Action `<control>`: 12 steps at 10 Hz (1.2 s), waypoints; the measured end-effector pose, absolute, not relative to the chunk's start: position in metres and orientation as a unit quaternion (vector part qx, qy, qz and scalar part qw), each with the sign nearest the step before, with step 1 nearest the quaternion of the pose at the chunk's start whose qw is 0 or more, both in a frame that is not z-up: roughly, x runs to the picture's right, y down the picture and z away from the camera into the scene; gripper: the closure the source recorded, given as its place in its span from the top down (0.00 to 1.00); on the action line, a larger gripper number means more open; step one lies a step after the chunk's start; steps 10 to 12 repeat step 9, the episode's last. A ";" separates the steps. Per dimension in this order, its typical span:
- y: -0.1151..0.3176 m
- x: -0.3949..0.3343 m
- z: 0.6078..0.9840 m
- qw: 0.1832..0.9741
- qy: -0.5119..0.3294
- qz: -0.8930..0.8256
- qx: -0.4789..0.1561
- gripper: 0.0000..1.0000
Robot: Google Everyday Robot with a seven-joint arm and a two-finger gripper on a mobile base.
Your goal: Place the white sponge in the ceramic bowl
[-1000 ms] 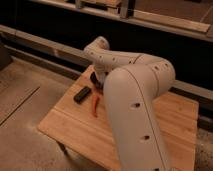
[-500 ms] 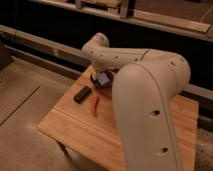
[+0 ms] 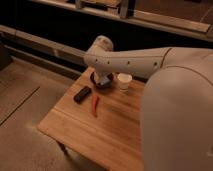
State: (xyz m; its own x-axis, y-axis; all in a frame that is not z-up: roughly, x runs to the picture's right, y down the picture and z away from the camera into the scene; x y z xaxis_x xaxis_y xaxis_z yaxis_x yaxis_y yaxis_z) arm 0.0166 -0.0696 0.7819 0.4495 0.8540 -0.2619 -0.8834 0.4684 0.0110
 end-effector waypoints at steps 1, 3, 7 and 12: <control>-0.068 0.020 0.778 0.847 0.117 0.514 -0.060 0.76; -0.067 0.015 0.778 0.849 0.115 0.513 -0.062 0.76; -0.067 0.015 0.779 0.849 0.116 0.512 -0.062 0.76; -0.066 0.015 0.779 0.849 0.116 0.512 -0.062 0.76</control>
